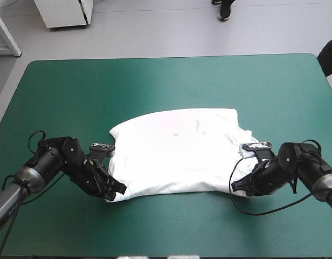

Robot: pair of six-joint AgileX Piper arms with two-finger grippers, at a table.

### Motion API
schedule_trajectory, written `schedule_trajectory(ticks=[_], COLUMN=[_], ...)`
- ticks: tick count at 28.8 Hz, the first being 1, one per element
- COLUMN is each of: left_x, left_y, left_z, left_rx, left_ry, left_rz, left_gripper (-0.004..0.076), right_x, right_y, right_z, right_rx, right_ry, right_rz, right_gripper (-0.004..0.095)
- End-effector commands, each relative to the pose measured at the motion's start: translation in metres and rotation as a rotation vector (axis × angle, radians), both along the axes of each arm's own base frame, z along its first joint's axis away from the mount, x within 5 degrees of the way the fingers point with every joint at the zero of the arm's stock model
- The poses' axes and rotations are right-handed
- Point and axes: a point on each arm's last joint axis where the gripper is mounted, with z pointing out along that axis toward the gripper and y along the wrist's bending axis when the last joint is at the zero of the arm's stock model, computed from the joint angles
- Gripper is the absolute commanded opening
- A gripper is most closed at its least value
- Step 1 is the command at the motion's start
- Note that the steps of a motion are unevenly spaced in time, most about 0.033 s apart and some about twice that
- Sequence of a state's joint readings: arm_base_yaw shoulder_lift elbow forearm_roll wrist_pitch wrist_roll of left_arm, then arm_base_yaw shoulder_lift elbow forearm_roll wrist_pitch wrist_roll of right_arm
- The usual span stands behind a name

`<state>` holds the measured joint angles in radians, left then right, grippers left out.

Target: Fold the cloth

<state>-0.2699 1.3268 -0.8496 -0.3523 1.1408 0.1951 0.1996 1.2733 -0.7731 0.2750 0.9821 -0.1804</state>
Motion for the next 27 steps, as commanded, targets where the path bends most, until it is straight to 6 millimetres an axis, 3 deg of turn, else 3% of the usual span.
schedule_trajectory(ticks=[1,5,10,13,15,16,20,24,27], left_x=[-0.003,-0.007,-0.012,-0.014,-0.015,-0.018,-0.034,-0.051,-0.058], left_y=[-0.003,-0.002,0.002,0.006,0.009,0.012,0.016,0.019,0.017], left_z=[0.011,0.011,0.012,0.03,0.054,0.087,0.161,0.213,0.237], left_rx=[-0.036,-0.023,0.022,0.041,0.045,0.031,-0.049,-0.134,-0.198], left_ry=[-0.032,0.009,0.049,-0.009,-0.114,-0.25,-0.528,-0.703,-0.783], left_rz=[-0.007,-0.034,-0.068,-0.082,-0.06,-0.034,-0.018,0.015,0.014], left_gripper=[-0.0004,0.008,0.0278,0.0361,0.0371,0.0371,0.0371,0.0371,0.0371], right_x=[-0.001,0.001,0.005,0.009,0.012,0.015,0.019,0.023,0.031], right_y=[0.002,0.002,0.003,0.003,0.001,-0.005,-0.026,-0.036,-0.034], right_z=[0.009,0.014,0.028,0.049,0.071,0.097,0.137,0.147,0.14], right_rx=[0.022,0.026,0.031,0.021,0.001,-0.053,-0.233,-0.316,-0.296], right_ry=[-0.039,-0.052,-0.065,-0.091,-0.153,-0.239,-0.393,-0.46,-0.478], right_rz=[0.001,0.007,0.02,0.038,0.037,0.005,-0.115,-0.188,-0.21], right_gripper=[-0.0003,0.0137,0.0412,0.05,0.05,0.05,0.05,0.05,0.05])
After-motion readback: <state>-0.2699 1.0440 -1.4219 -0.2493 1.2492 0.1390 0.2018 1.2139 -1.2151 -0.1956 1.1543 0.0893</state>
